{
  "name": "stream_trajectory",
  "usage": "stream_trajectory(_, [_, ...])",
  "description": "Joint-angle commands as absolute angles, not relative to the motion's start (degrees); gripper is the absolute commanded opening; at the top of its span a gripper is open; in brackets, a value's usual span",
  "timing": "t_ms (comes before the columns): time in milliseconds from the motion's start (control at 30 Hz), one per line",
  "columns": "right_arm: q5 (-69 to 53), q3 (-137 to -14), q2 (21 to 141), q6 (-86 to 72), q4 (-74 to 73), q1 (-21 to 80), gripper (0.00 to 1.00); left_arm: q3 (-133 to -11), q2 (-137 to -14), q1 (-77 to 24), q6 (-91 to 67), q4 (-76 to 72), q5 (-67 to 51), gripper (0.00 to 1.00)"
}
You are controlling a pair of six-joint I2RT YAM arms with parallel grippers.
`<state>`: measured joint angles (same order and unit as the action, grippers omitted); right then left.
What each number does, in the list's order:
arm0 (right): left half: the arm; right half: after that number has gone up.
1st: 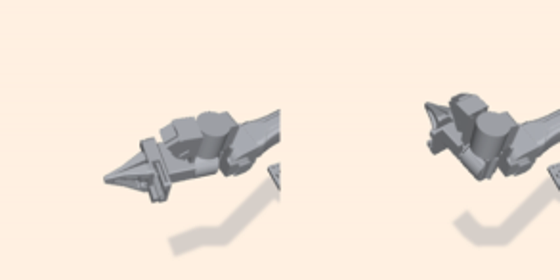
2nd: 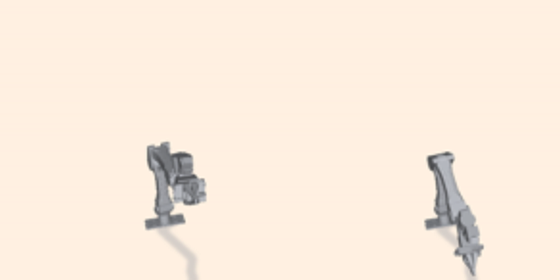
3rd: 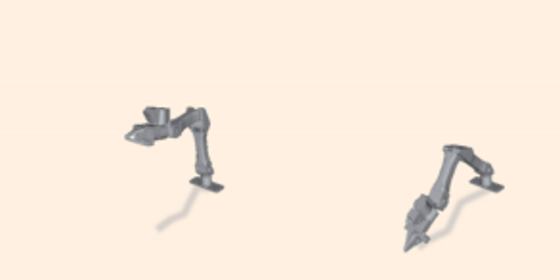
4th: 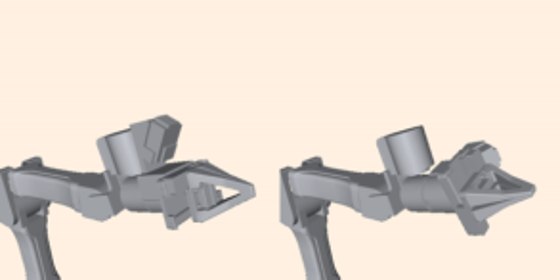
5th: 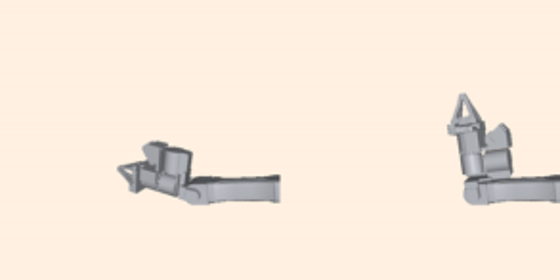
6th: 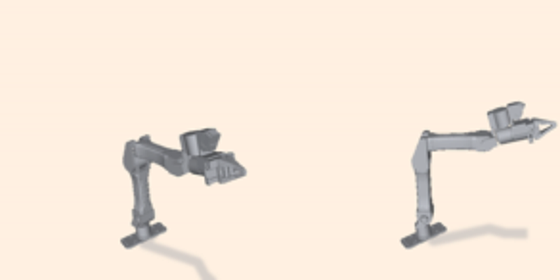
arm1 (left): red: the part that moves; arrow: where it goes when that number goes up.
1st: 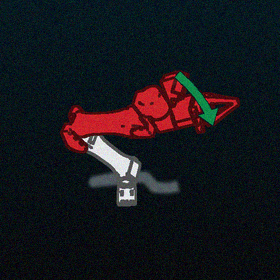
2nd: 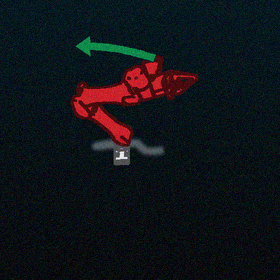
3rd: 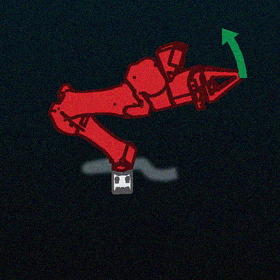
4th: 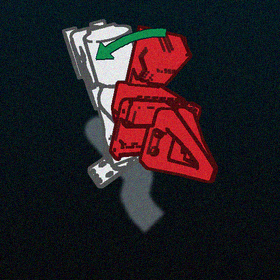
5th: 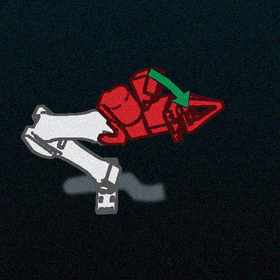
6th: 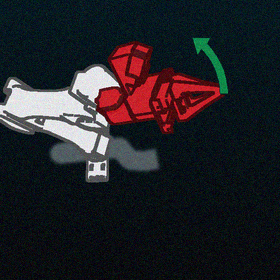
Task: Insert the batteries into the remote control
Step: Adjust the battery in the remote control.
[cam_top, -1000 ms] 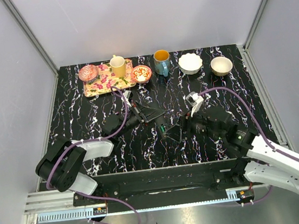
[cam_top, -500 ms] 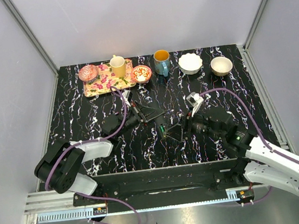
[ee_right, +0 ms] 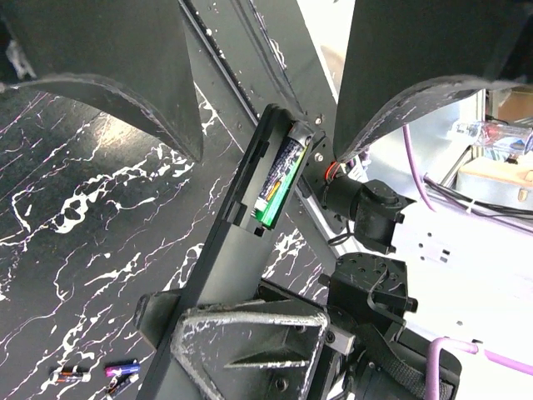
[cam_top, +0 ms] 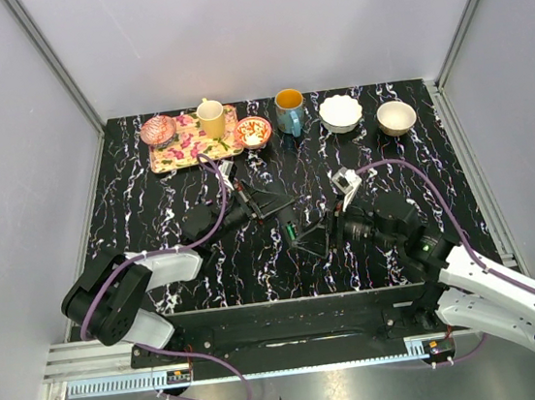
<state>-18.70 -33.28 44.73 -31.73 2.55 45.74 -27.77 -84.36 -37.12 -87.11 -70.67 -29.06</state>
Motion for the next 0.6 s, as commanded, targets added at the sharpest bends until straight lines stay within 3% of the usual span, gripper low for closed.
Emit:
stream_trajectory(0, [-21.0,-32.6,44.0,-31.8,5.4,45.4,0.68,-30.2,-83.0,-37.0,-87.9,-75.9,-29.7,0.00])
stream_trajectory(567, [-19.2,-33.0,45.7,-31.8,5.6,44.9,0.59,-29.0,-82.9,-37.2,-88.8,-78.0,-29.6,0.00])
